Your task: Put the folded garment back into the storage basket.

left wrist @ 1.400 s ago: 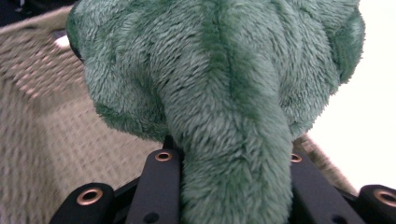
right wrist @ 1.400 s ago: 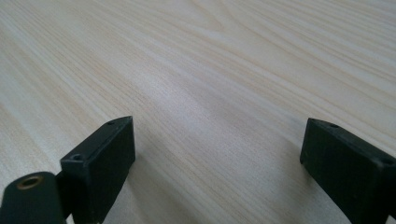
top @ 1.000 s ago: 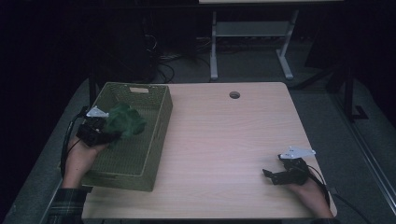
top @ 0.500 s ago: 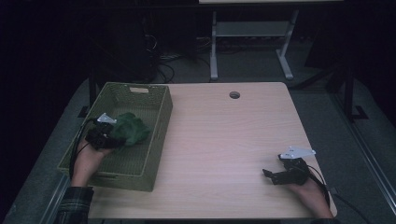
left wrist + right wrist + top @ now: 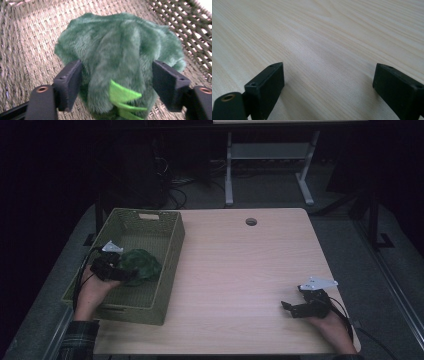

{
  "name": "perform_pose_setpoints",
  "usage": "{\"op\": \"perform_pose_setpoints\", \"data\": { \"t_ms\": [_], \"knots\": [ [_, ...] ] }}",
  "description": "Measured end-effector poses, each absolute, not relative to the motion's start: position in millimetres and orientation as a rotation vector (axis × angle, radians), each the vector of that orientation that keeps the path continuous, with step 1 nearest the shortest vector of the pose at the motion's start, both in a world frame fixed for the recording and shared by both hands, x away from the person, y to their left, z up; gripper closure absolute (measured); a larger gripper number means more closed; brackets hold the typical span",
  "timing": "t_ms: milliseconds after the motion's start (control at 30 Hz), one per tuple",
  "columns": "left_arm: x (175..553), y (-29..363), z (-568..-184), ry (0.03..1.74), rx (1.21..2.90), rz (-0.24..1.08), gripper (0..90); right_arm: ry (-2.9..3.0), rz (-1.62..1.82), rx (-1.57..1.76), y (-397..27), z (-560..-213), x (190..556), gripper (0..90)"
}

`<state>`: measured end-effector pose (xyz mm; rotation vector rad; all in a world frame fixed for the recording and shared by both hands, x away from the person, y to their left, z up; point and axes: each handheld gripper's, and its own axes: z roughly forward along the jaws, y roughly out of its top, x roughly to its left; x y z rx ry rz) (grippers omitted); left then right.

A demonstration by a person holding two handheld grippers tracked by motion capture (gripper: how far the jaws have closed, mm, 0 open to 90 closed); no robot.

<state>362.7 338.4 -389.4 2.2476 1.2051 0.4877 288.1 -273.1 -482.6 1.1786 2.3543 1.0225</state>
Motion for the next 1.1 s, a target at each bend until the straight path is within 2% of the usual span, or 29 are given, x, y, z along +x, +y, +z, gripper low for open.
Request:
{"op": "perform_pose_setpoints", "data": {
  "t_ms": [167,533,1100],
  "knots": [
    [358,337,-379,1.186,2.213,0.503,17.8,2.354,1.022,1.179,-273,-483,288,9.7],
    [350,312,-349,1.086,2.177,0.494,15.5,2.353,1.022,1.174,-273,-483,288,9.7],
    [348,229,-323,0.861,2.176,0.438,15.6,2.354,1.023,1.173,-273,-483,288,9.7]
  ]
}}
